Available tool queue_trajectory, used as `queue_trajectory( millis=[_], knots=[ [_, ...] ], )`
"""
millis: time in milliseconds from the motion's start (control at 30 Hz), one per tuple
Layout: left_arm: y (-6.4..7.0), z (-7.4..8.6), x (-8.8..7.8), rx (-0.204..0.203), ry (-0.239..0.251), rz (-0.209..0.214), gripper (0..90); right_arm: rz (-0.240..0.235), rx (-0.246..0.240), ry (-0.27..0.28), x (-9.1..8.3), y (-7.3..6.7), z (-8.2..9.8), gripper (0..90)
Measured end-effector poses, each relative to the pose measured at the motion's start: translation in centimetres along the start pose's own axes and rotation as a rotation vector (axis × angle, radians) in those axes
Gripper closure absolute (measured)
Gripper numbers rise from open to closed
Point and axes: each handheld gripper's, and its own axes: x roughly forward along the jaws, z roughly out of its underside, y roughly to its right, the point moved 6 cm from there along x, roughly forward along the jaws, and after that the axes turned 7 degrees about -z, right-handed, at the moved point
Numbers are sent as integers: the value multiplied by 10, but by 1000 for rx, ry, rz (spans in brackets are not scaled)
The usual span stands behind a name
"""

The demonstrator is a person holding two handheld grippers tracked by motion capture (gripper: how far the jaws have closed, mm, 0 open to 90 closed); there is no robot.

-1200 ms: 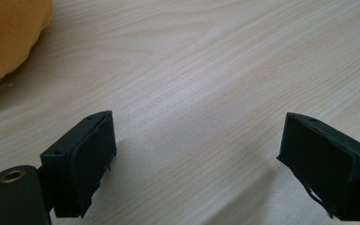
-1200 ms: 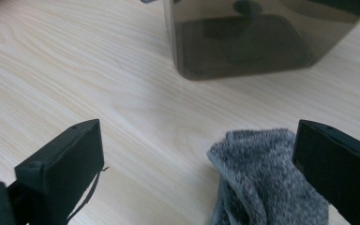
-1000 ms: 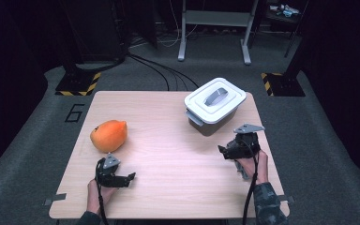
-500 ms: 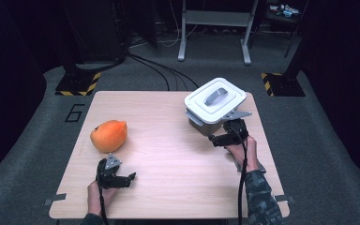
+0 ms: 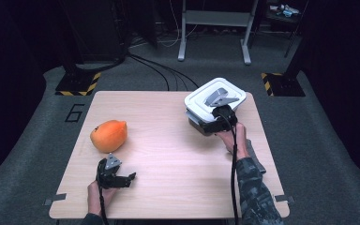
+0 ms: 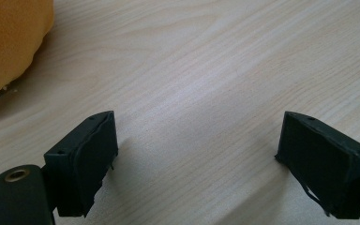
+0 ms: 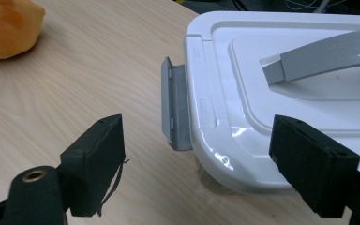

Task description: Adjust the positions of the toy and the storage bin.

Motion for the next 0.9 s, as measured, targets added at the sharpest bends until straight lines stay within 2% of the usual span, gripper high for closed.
queue_trajectory(
  millis=[33, 67, 100, 200, 367, 400, 467, 533, 667, 800, 833, 900],
  knots=[
    [0, 0, 0, 0, -1, 0, 120, 5, -11, -4, 2, 1, -2, 195],
    [0, 0, 0, 0, -1, 0, 121, 3, 13, -9, 6, 0, -4, 213],
    [0, 0, 0, 1, 0, 0, 121, 1, 1, -12, 7, 1, -4, 223],
    [0, 0, 0, 0, 1, 0, 121, 4, 16, -19, 16, 1, -8, 275],
    [0, 0, 0, -2, 2, 0, 122, 13, 3, -30, 24, 3, -11, 348],
    [0, 0, 0, -3, 4, -1, 122, 13, 18, -36, 26, 2, -11, 356],
    [0, 0, 0, 2, 0, 0, 125, 21, 1, -53, 29, 4, -9, 382],
    [0, 0, 0, 2, 1, 0, 126, 19, 6, -53, 31, 5, -9, 404],
    [0, 0, 0, -1, 2, 1, 126, 50, 8, -44, 36, 8, -10, 478],
    [0, 0, 0, 0, 2, 0, 126, 40, 0, -43, 38, 9, -12, 547],
    [0, 0, 0, -1, 2, 0, 126, 36, 17, -42, 38, 7, -12, 549],
    [0, 0, 0, 2, 0, 0, 126, 43, 2, -41, 39, 7, -13, 556]
  ],
)
